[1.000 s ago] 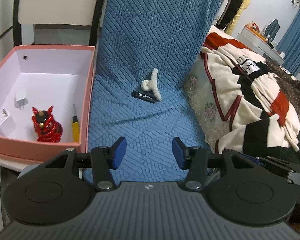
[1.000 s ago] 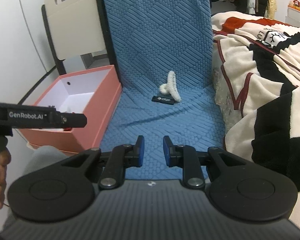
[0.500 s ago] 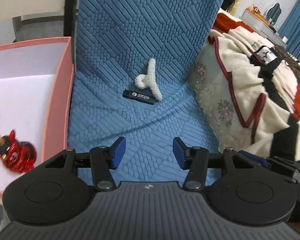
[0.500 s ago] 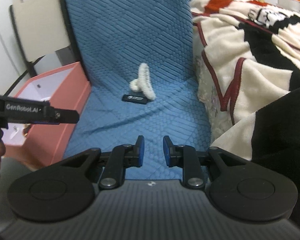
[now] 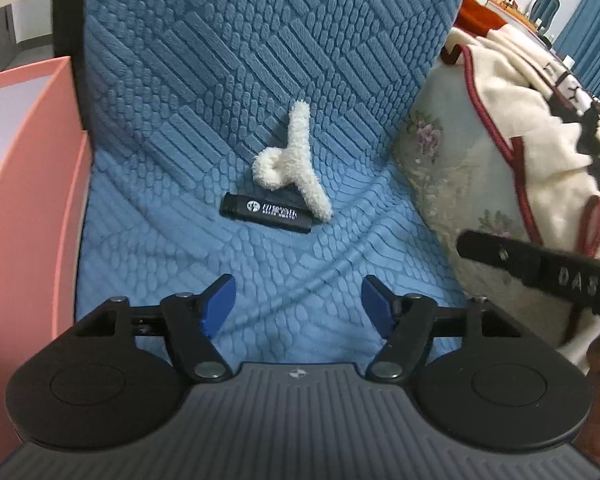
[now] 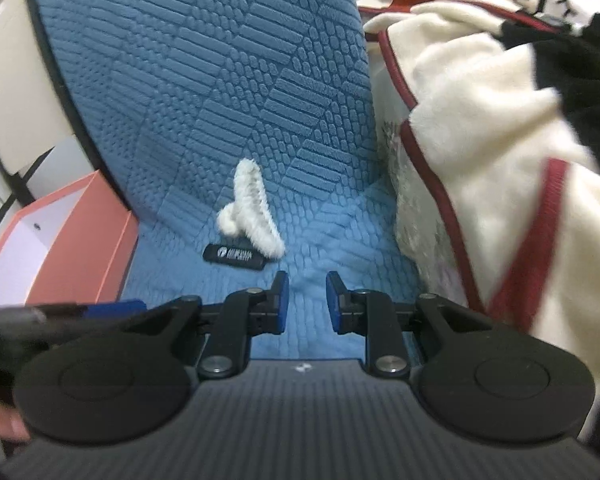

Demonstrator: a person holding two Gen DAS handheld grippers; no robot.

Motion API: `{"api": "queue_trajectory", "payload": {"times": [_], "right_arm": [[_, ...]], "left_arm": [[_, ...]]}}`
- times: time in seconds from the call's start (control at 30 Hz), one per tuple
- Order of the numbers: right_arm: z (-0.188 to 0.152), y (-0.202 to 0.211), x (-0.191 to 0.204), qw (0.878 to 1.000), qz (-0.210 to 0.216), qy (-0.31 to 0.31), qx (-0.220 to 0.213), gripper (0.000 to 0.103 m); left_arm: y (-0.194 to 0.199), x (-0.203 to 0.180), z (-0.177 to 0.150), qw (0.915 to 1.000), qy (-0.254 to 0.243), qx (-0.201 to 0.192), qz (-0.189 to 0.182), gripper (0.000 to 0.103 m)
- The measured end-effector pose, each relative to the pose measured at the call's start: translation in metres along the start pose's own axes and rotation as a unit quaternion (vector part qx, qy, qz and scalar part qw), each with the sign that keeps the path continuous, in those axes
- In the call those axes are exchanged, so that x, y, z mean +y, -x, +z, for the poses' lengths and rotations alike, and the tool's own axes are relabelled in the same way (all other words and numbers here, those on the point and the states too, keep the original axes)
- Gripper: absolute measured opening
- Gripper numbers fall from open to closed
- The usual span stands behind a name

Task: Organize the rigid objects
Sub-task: 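Move the left tool to the black USB stick while the right approaches the white hair clip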

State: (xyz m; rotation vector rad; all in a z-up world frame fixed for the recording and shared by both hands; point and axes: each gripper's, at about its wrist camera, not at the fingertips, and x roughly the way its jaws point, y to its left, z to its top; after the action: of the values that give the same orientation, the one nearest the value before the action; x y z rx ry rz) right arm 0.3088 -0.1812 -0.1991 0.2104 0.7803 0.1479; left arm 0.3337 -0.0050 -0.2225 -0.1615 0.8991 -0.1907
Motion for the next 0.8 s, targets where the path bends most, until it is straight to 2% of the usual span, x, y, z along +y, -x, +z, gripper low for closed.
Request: {"api": "queue_trajectory", "payload": {"times": [0.17, 0.27, 0.3, 0.4, 0.63, 0.8], "right_arm": [[0.019, -0.04, 0.003, 0.999, 0.036, 0.001, 0.016, 0.036], [0.029, -0.063, 0.006, 0.998, 0.06, 0.008, 0.031, 0.036], [0.032, -0.072, 0.007, 0.997, 0.061, 0.014, 0.038, 0.036], [0.04, -0.093, 0.014, 0.995, 0.072, 0.043, 0.05, 0.037], [0.05, -0.135, 0.024, 0.985, 0.125, 0.074, 0.092, 0.037], [0.052, -0.152, 0.024, 0.984, 0.12, 0.089, 0.102, 0.035]], "left_arm": [[-0.032, 0.001, 0.012, 0.9999, -0.016, 0.0, 0.004, 0.077], [-0.05, 0.004, 0.02, 0.9996, -0.025, -0.002, 0.012, 0.079], [-0.056, 0.006, 0.022, 0.9995, -0.027, 0.0, 0.017, 0.082], [-0.07, 0.012, 0.028, 0.9991, -0.033, -0.001, 0.027, 0.082], [-0.089, 0.017, 0.034, 0.9988, -0.044, 0.006, 0.022, 0.082], [-0.095, 0.02, 0.033, 0.9983, -0.055, 0.005, 0.016, 0.082]]}}
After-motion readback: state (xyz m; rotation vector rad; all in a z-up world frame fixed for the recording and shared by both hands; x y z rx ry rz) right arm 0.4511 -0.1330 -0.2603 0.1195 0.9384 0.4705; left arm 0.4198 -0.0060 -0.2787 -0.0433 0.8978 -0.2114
